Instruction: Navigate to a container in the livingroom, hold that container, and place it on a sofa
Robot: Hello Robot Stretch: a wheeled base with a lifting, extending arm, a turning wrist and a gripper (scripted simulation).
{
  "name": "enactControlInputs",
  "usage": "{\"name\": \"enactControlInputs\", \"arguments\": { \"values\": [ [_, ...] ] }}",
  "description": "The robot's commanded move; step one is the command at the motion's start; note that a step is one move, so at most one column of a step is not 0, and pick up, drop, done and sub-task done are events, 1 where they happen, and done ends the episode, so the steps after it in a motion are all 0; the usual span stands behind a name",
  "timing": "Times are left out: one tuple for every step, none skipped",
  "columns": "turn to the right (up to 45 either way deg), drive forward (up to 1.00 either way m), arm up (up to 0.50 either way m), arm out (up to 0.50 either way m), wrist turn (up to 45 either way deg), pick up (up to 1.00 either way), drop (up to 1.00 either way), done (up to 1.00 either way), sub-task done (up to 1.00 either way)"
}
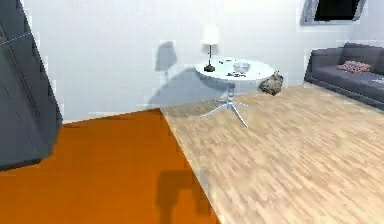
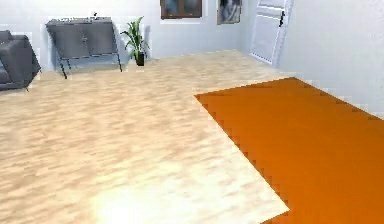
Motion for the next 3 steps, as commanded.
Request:
{"name": "enactControlInputs", "arguments": {
  "values": [
    [0.0,1.0,0.0,0.0,0.0,0.0,0.0,0.0,0.0],
    [0.0,0.75,0.0,0.0,0.0,0.0,0.0,0.0,0.0],
    [-45.0,0.0,0.0,0.0,0.0,0.0,0.0,0.0,0.0]
  ]
}}
